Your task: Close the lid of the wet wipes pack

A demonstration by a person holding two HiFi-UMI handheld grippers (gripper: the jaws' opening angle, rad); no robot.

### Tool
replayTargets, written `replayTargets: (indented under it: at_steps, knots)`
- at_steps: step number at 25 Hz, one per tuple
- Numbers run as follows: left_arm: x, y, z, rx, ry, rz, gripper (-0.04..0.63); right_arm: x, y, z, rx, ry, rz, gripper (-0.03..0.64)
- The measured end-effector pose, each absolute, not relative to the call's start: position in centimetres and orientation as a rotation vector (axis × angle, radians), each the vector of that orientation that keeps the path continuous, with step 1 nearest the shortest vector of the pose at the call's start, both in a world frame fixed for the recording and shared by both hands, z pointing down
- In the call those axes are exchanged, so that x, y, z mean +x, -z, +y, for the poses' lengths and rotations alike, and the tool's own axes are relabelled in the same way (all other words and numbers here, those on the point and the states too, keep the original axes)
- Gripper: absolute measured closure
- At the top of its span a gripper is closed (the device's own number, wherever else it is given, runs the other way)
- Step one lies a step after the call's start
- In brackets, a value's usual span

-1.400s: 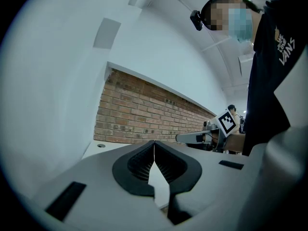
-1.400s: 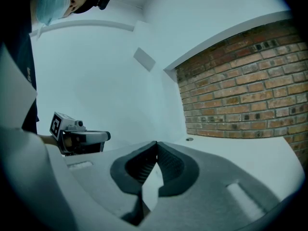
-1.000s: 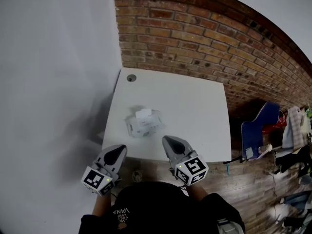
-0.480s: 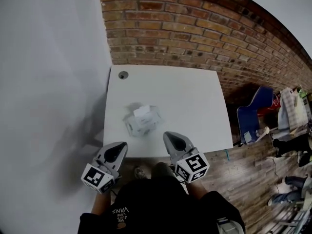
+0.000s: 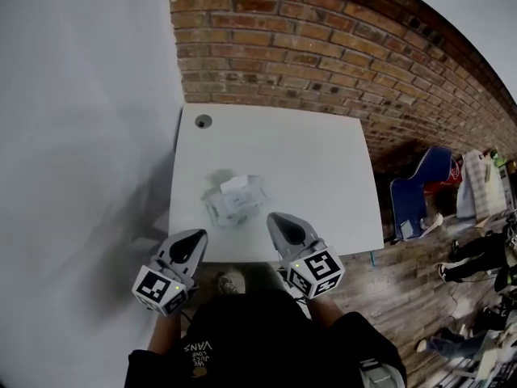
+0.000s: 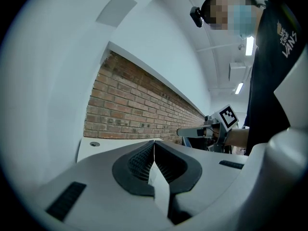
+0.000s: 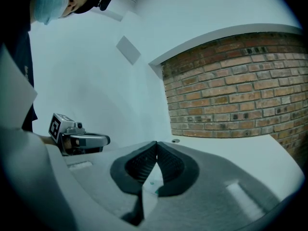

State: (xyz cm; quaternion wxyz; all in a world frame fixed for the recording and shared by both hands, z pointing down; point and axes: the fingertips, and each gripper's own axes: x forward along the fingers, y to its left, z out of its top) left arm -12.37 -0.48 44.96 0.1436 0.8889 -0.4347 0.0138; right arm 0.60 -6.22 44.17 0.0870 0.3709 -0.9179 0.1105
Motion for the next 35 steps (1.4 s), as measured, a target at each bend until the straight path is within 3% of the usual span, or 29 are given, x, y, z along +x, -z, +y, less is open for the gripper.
replayTargets:
  at_steps: [35]
  knots:
    - [-13.9, -51.7, -10.0, 2.383, -0.063, -1.553, 0.595, -3.6, -49.3, -19.1, 0.745, -0.36, -2.719, 0.618]
